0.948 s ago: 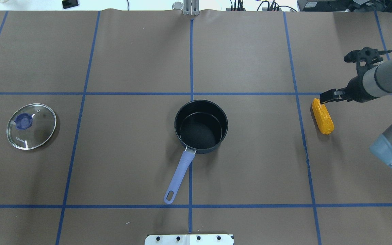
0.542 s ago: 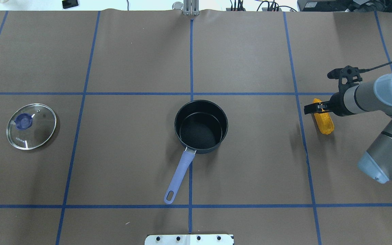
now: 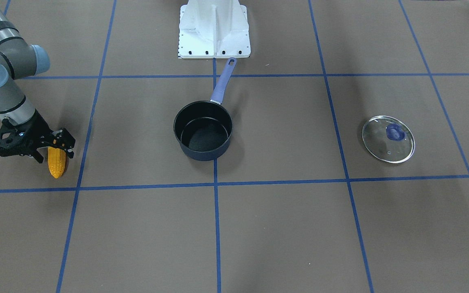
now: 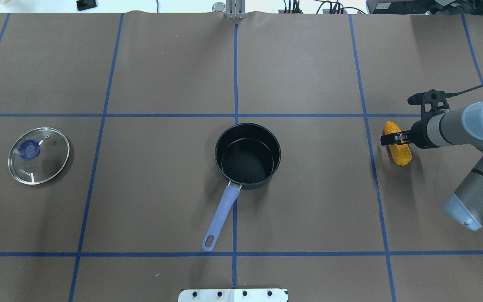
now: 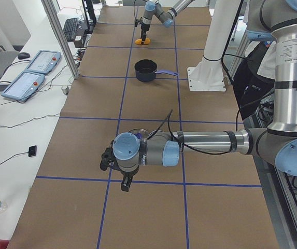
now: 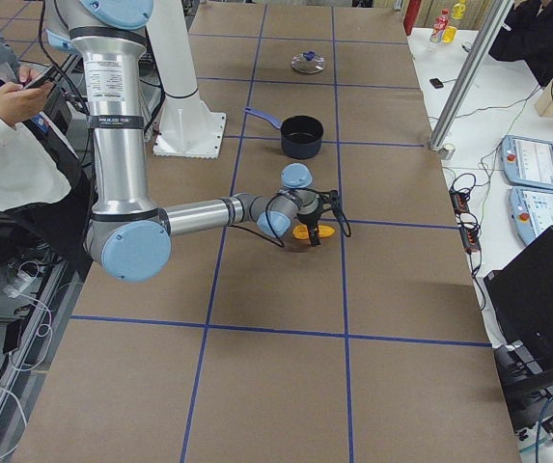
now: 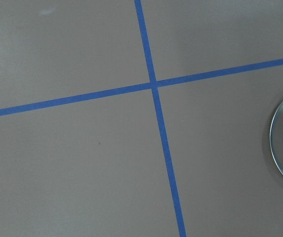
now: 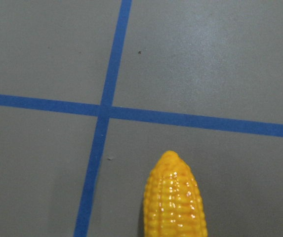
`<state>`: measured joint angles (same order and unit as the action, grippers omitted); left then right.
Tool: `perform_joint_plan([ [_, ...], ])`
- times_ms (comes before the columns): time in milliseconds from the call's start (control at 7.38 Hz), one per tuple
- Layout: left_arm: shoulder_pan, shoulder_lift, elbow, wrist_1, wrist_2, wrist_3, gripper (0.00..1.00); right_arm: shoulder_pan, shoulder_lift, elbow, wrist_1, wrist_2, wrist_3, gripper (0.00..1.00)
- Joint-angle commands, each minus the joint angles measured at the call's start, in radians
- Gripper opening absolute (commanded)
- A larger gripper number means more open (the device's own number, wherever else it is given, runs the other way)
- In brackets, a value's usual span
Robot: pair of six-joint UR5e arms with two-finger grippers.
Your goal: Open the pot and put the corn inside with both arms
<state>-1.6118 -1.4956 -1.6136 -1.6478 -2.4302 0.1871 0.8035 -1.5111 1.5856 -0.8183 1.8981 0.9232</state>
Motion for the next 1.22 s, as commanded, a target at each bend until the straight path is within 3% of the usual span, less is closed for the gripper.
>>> perform_joint_plan([
  [0, 0.001, 0.000, 0.001, -0.001, -0.001, 0.000, 0.99, -0.003, 0.002, -0.004, -0.002, -0.010, 0.000, 0.00],
  [271, 0.001, 0.000, 0.001, -0.001, -0.001, 0.000, 0.99, -0.001, 0.015, 0.048, -0.025, 0.016, -0.004, 0.00],
  [406, 0.001, 0.000, 0.001, -0.001, -0.003, 0.000, 0.99, 0.003, 0.040, 0.106, -0.098, 0.045, -0.004, 0.00],
  [677, 0.001, 0.000, 0.001, 0.000, -0.003, -0.003, 0.99, 0.003, 0.197, 0.146, -0.250, 0.044, 0.017, 0.00],
  [1084, 0.004, 0.000, -0.005, 0.006, 0.020, -0.175, 0.99, -0.015, 0.400, 0.264, -0.607, 0.044, 0.179, 0.00],
])
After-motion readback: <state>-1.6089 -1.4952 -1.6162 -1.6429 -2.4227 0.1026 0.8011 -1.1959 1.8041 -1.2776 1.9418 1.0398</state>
